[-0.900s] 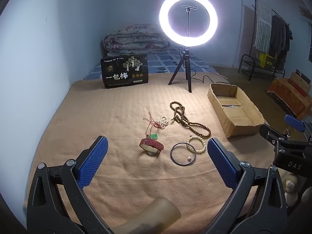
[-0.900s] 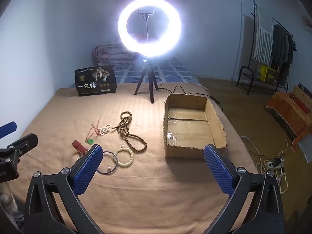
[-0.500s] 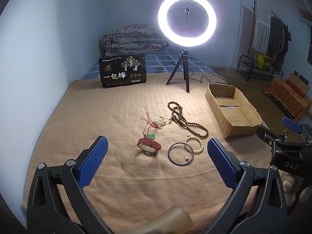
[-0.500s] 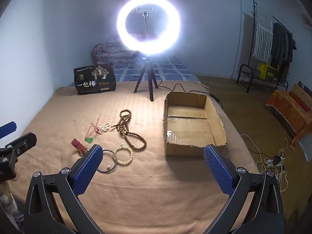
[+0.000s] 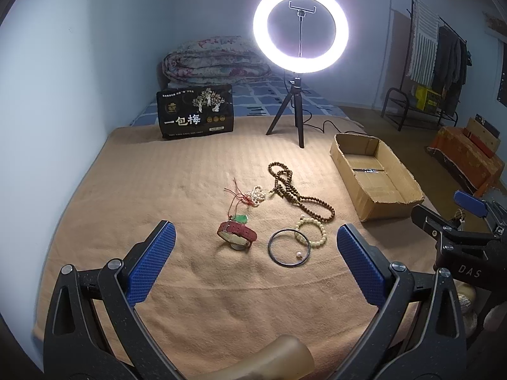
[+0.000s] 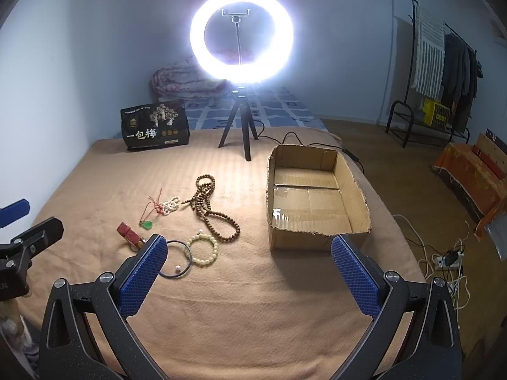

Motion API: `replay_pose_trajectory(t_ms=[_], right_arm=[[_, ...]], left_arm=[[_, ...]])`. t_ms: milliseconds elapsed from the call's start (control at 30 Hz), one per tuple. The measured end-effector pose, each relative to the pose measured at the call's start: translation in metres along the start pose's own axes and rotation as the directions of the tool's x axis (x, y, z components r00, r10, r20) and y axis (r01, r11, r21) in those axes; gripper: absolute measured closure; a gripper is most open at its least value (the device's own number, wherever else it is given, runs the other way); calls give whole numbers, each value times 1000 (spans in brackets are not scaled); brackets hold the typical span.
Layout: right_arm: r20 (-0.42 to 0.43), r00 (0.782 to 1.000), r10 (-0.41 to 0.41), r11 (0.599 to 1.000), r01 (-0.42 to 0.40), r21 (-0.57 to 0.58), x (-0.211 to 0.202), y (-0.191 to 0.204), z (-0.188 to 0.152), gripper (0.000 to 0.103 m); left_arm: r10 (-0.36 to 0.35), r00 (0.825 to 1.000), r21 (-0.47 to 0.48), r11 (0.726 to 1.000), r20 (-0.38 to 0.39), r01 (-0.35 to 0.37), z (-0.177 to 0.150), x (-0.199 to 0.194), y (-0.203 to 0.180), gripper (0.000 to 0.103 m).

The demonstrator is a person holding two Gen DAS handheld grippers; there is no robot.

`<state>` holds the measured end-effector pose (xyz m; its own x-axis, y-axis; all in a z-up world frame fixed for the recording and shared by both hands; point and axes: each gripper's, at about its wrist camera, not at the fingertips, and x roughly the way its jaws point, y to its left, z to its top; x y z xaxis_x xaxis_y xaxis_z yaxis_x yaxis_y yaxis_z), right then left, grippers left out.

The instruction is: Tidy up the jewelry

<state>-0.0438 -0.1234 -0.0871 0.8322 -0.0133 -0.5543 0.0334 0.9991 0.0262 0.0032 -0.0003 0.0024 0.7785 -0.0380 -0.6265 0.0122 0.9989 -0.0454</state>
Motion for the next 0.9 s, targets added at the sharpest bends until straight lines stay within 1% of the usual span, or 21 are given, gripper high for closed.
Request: replay_pose_trajectory(t_ms=[900], right_arm=[[-11,1000,13,1000,-13,0,0,1,-3,0]], left_arm=[[6,1000,2,1000,5,-6,-4,3,1,0]])
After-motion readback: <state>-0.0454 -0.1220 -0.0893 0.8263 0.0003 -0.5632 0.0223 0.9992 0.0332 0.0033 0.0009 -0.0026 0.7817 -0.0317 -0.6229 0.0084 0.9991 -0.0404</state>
